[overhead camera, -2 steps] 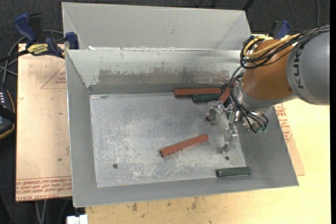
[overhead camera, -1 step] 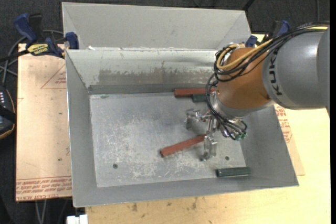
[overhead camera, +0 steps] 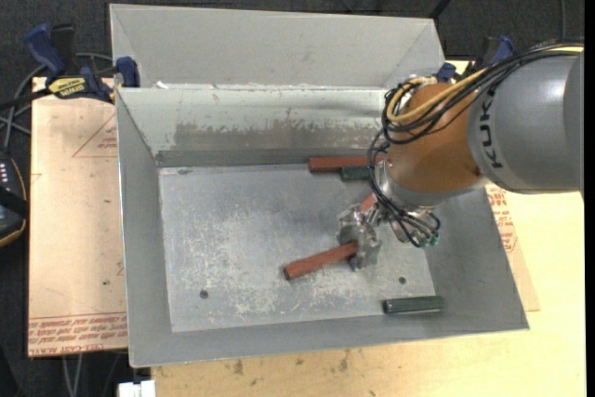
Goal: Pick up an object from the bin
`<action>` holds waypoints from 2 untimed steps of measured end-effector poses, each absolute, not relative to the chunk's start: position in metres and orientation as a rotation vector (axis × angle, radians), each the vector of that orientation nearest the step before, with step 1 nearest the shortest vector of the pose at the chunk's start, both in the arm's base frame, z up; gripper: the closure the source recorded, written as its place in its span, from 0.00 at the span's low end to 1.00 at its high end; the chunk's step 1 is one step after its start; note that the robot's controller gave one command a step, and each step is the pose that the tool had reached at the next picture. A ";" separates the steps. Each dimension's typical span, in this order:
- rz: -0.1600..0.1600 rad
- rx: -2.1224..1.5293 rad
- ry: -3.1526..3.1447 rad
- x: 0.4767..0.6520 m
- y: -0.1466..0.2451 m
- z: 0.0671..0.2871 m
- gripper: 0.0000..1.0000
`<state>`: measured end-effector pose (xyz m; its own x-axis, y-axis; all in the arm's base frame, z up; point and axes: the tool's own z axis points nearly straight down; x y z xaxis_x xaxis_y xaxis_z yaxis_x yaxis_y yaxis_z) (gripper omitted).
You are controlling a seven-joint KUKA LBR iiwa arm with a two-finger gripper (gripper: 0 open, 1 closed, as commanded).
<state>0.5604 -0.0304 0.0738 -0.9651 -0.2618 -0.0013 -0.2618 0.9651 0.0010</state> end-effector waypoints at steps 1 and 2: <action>0.001 -0.461 3.099 0.533 0.003 0.183 1.00; -0.002 -1.062 2.948 0.585 0.005 0.281 1.00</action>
Offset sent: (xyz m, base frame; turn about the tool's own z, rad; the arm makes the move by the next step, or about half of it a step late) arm -0.0287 0.0314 0.1050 -0.0269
